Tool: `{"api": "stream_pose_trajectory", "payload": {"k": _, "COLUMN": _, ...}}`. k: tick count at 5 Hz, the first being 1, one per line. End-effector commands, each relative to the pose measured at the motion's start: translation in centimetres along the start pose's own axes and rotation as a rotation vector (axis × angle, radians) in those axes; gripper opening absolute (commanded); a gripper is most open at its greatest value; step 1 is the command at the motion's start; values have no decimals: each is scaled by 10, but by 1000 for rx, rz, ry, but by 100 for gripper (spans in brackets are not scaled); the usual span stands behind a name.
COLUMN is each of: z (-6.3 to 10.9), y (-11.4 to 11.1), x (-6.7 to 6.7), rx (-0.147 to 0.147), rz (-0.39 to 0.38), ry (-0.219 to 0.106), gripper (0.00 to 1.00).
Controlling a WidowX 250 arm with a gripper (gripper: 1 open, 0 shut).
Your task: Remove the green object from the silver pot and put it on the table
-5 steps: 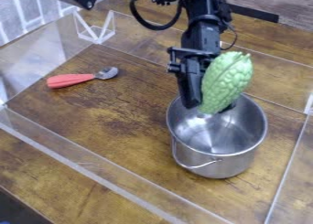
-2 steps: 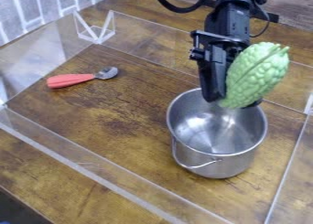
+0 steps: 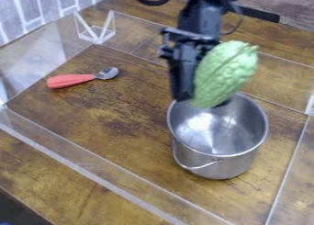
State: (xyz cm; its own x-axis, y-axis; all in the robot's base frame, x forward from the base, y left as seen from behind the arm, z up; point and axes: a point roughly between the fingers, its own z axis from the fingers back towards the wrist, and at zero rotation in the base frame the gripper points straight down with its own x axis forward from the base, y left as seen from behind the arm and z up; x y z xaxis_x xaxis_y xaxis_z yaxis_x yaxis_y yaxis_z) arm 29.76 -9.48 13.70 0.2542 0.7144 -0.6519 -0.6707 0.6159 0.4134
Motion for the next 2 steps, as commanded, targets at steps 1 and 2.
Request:
{"api": "stream_pose_trajectory", "payload": {"k": 1, "z": 22, "y": 49, "x": 14, "rx": -120, "rz": 3, "ry": -48, "gripper": 0}}
{"api": "stream_pose_trajectory", "payload": {"k": 2, "z": 26, "y": 71, "x": 48, "rx": -148, "rz": 4, "ry": -34, "gripper": 0}}
